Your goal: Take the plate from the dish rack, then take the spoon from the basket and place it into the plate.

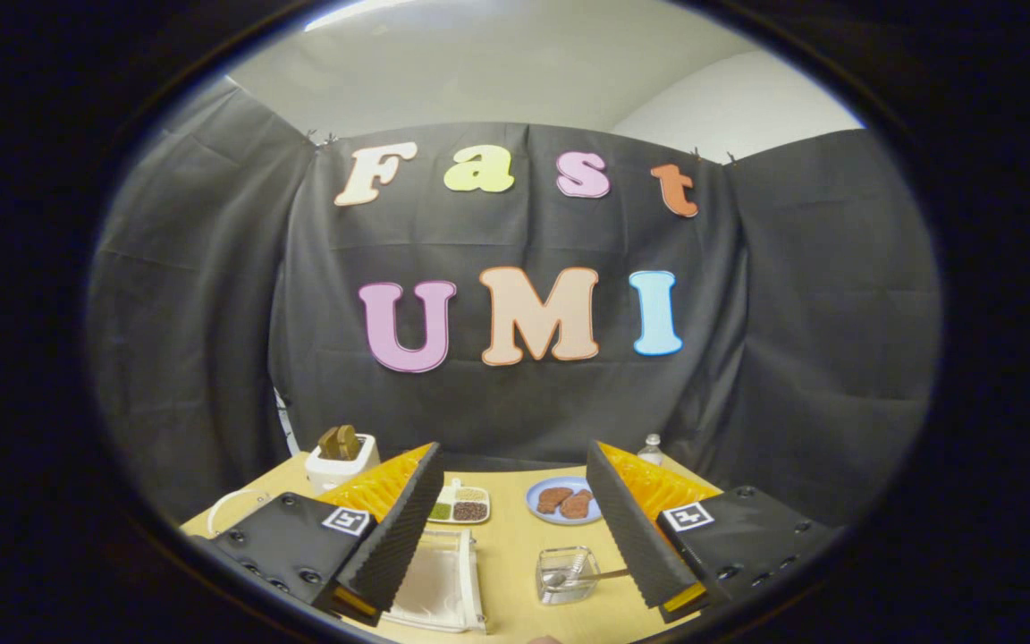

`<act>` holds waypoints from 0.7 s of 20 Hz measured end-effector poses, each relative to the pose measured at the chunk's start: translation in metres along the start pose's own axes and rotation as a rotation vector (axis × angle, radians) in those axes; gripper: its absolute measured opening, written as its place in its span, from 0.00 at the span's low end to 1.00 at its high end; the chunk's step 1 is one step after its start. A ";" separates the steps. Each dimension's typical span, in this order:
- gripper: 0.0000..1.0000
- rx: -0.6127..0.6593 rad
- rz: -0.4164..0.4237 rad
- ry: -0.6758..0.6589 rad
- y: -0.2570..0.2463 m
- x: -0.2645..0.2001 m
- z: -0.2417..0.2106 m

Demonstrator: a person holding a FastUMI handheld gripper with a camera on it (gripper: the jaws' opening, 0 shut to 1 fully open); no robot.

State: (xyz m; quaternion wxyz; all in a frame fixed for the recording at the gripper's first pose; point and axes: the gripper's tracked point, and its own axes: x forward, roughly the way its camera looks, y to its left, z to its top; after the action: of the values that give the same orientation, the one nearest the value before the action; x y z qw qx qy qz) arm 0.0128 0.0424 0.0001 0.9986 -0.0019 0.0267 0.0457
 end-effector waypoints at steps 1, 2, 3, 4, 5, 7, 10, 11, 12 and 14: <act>1.00 0.000 0.006 0.004 0.002 0.001 -0.001; 1.00 -0.002 0.010 0.008 0.004 0.002 0.000; 1.00 -0.006 0.011 0.013 0.006 0.004 0.000; 1.00 -0.014 0.018 0.020 0.009 0.005 -0.001; 1.00 -0.028 0.029 0.033 0.014 0.007 -0.003; 1.00 -0.060 0.047 0.065 0.022 0.011 -0.007; 1.00 -0.126 0.061 0.109 0.032 0.018 -0.011; 1.00 -0.143 0.069 0.130 0.037 0.021 -0.014; 1.00 -0.151 0.079 0.148 0.042 0.024 -0.016; 1.00 -0.177 0.097 0.182 0.051 0.030 -0.020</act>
State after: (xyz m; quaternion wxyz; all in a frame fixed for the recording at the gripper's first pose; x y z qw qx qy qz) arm 0.0370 0.0956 -0.0217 0.9846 -0.0927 0.1132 0.0955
